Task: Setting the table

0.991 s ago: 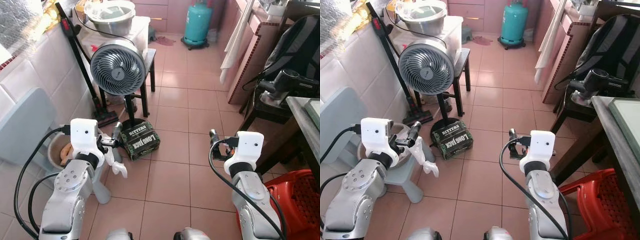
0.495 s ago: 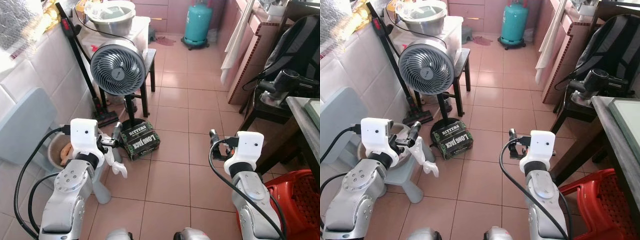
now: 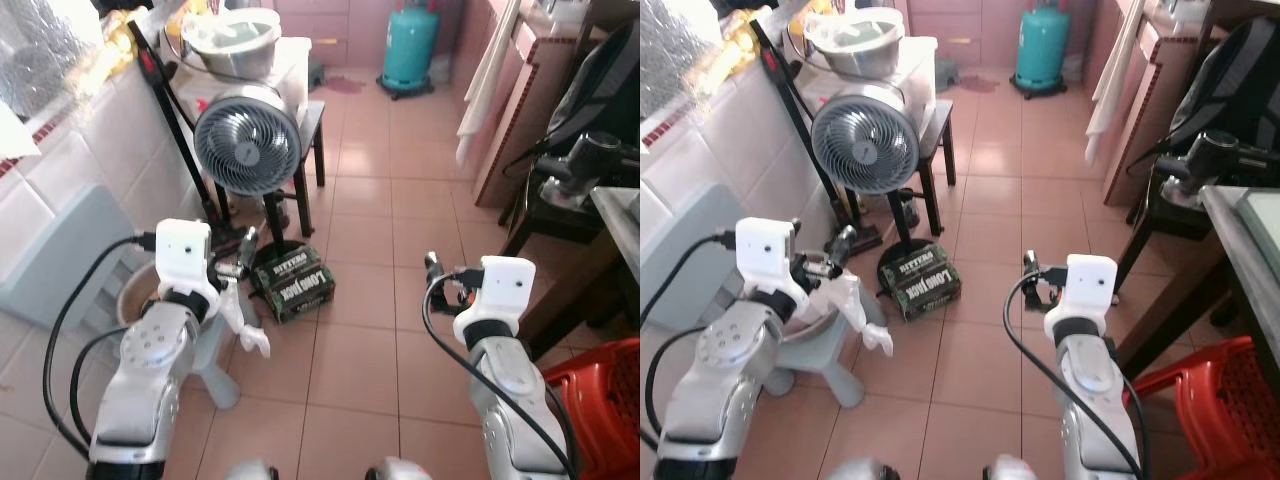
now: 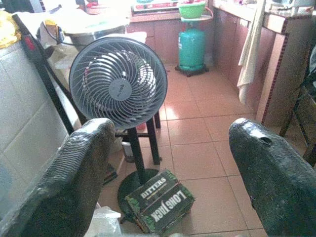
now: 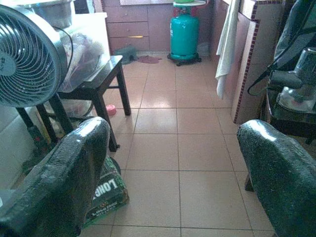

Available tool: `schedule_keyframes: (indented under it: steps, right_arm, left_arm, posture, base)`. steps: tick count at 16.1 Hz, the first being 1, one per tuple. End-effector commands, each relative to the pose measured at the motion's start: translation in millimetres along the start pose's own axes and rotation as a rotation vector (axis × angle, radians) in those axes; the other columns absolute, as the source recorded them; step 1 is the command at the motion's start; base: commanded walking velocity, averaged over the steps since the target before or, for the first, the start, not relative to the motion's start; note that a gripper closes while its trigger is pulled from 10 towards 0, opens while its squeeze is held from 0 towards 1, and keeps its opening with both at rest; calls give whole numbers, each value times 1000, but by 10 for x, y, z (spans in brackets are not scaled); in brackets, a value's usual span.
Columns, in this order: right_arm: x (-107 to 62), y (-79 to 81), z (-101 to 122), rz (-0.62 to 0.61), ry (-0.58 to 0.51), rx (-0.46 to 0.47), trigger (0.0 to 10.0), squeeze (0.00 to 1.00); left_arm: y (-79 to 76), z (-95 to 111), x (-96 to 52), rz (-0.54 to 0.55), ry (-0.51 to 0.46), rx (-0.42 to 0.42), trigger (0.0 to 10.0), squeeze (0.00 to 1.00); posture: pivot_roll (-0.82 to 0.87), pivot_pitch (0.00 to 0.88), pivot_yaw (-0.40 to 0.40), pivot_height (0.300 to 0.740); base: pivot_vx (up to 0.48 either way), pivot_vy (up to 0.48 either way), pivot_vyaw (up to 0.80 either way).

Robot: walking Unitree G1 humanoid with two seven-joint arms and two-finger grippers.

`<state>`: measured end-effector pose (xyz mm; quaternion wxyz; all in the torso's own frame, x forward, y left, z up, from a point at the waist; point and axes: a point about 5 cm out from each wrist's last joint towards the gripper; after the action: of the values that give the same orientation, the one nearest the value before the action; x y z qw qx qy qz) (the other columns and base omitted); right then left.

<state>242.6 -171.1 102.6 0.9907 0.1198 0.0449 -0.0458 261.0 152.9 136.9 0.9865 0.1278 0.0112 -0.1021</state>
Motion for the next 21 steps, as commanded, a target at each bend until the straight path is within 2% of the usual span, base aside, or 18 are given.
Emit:
schedule_keyframes:
  steps: [1,2,5,6,10,13,14,21]
  right_arm:
    - [-8,23,17,16,-7,-13,10000,0]
    - [-13,24,22,32,-8,-33,10000,0]
    - [-22,-34,68,28,-21,34,10000,0]
    - [-18,-47,48,24,-4,10,10000,0]
    - [-29,-16,18,47,16,17,10000,0]
    - [-9,-35,38,50,16,13,10000,0]
    - [-6,-40,45,51,14,14,10000,0]
    - [16,-44,63,50,9,-3,10000,0]
  left_arm:
    - [34,-35,-2,4,16,15,10000,0]
    - [8,-67,-26,6,23,13,10000,0]
    - [-14,-99,-77,23,26,-2,10000,0]
    - [-4,-119,-89,49,39,-5,10000,0]
    - [-3,-160,-87,42,61,-33,10000,0]
    - [-20,-151,-68,45,57,-37,10000,0]
    - [-25,-151,-66,43,56,-38,10000,0]
    - [-38,-147,-51,45,54,-40,10000,0]
  posture:
    - [-1,0,81,740]
    - [-2,0,74,740]
    - [-1,0,58,740]
    - [1,2,54,740]
    - [1,5,42,740]
    - [-4,4,40,740]
    - [-5,2,38,740]
    - [-6,1,32,740]
  base:
    - [0,0,0]
    - [0,0,0]
    - [0,0,0]
    - [0,0,0]
    - [0,0,0]
    - [0,0,-788]
    - [0,266,-781]
    - [0,386,0]
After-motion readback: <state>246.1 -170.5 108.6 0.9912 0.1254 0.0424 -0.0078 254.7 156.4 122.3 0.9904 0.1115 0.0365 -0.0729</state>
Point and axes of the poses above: a point about 5 cm out from each wrist's last joint towards the gripper, its own x axis pointing out of the wrist towards the gripper, its own z axis along the axis of the wrist's last joint, y = z × x, and after that the axes turned 13 degrees about x, right-handed
